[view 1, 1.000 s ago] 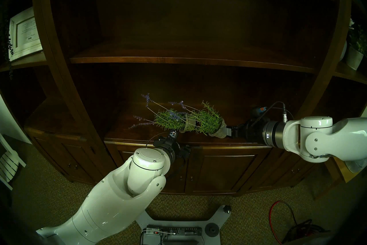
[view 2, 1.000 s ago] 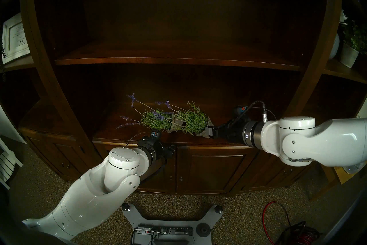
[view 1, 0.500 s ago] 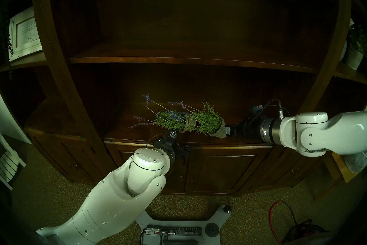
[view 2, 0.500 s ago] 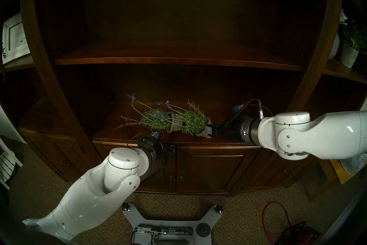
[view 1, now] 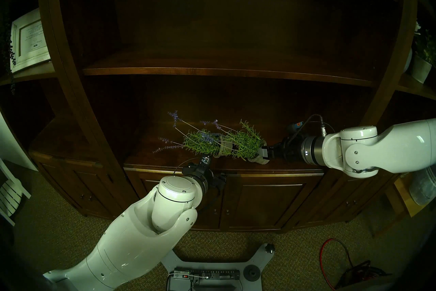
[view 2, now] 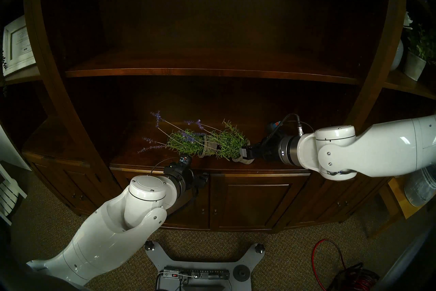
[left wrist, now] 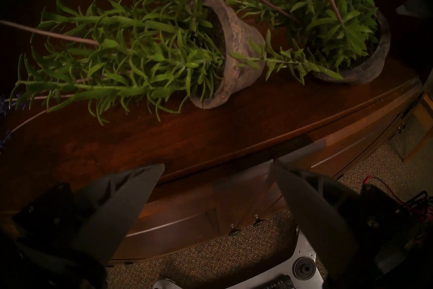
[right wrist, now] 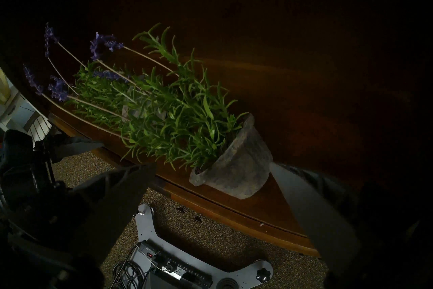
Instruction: Place the fake decorative plant upright
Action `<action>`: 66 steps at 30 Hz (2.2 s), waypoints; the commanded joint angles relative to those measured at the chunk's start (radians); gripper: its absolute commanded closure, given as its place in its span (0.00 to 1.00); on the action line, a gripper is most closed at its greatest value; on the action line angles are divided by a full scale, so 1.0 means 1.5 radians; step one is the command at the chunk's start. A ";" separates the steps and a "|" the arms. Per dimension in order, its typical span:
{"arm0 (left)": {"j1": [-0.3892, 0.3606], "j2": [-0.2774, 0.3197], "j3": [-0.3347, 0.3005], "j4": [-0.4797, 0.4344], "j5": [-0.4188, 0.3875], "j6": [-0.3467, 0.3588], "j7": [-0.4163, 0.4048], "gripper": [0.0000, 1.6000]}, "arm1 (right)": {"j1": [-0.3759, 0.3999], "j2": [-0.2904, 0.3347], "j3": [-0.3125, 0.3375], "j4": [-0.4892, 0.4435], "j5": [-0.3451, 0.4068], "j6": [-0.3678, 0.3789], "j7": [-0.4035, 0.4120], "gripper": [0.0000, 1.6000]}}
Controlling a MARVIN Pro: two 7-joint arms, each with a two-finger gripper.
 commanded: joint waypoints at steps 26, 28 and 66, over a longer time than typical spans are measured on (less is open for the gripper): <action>-0.010 -0.004 -0.006 -0.028 0.007 -0.005 0.001 0.00 | -0.127 -0.100 0.124 0.109 0.136 -0.126 -0.126 0.00; -0.010 -0.004 -0.006 -0.028 0.007 -0.005 0.001 0.00 | -0.117 -0.093 0.120 0.094 0.131 -0.129 -0.130 0.00; -0.009 -0.005 -0.007 -0.028 0.009 -0.005 0.000 0.00 | -0.086 -0.099 0.115 0.031 0.113 -0.130 -0.171 0.00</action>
